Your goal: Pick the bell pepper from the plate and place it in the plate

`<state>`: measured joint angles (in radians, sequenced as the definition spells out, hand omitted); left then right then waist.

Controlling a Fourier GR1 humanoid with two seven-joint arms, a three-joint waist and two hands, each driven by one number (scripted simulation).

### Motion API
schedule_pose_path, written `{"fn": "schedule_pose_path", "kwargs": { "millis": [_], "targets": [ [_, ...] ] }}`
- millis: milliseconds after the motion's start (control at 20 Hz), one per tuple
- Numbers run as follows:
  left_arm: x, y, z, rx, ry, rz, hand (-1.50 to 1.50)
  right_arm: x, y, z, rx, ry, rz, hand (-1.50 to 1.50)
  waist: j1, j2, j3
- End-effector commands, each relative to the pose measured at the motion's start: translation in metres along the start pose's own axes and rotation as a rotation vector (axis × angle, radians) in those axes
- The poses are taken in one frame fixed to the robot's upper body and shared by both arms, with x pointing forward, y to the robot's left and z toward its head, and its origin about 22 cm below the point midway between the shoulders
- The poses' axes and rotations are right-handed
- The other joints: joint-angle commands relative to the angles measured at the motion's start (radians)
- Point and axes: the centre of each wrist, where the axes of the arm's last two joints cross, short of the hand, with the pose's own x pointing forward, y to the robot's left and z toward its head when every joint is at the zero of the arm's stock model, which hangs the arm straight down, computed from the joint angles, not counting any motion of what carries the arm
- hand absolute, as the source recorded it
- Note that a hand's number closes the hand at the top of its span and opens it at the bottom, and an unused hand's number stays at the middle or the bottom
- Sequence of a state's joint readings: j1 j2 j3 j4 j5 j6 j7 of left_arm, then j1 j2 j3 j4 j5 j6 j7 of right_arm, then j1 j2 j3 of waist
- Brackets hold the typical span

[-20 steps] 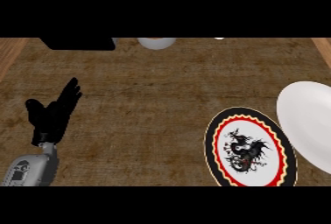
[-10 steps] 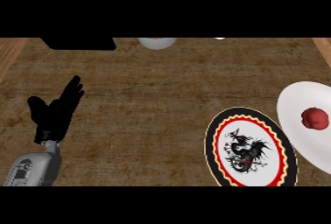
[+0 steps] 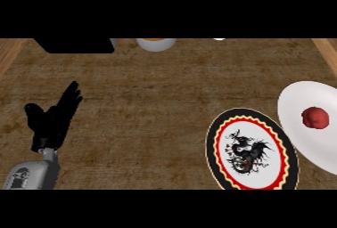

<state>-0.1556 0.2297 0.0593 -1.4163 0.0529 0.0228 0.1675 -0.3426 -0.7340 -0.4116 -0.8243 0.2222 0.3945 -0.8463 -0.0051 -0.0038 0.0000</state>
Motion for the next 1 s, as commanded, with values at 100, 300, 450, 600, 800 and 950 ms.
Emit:
{"fn": "schedule_pose_path", "kwargs": {
  "millis": [100, 300, 450, 600, 800, 950],
  "targets": [
    [-0.009, 0.001, 0.006, -0.002, 0.015, 0.000, 0.00, 0.003, -0.013, 0.002, 0.100, 0.062, -0.336, -1.50, -0.007, -0.003, -0.002],
    [-0.004, 0.014, 0.003, 0.029, -0.005, 0.008, 0.00, 0.001, -0.036, 0.023, 0.138, 0.129, -0.447, -1.50, 0.000, 0.002, 0.000],
    [-0.001, 0.002, -0.009, 0.003, 0.000, 0.024, 0.00, 0.009, -0.052, 0.015, 0.159, 0.110, -0.464, -1.50, 0.003, 0.008, 0.001],
    [-0.004, -0.002, 0.008, -0.005, 0.002, -0.010, 0.00, 0.005, -0.064, 0.040, 0.099, 0.092, -0.468, -1.50, 0.015, 0.008, 0.004],
    [0.000, 0.002, 0.002, -0.007, -0.001, -0.005, 0.00, -0.001, -0.052, 0.039, 0.094, 0.088, -0.465, -1.50, 0.021, 0.010, 0.004],
    [0.016, 0.000, -0.010, -0.011, -0.010, 0.002, 0.00, 0.005, -0.070, 0.044, 0.076, 0.092, -0.443, -1.50, 0.018, 0.013, 0.005]
  ]
}}
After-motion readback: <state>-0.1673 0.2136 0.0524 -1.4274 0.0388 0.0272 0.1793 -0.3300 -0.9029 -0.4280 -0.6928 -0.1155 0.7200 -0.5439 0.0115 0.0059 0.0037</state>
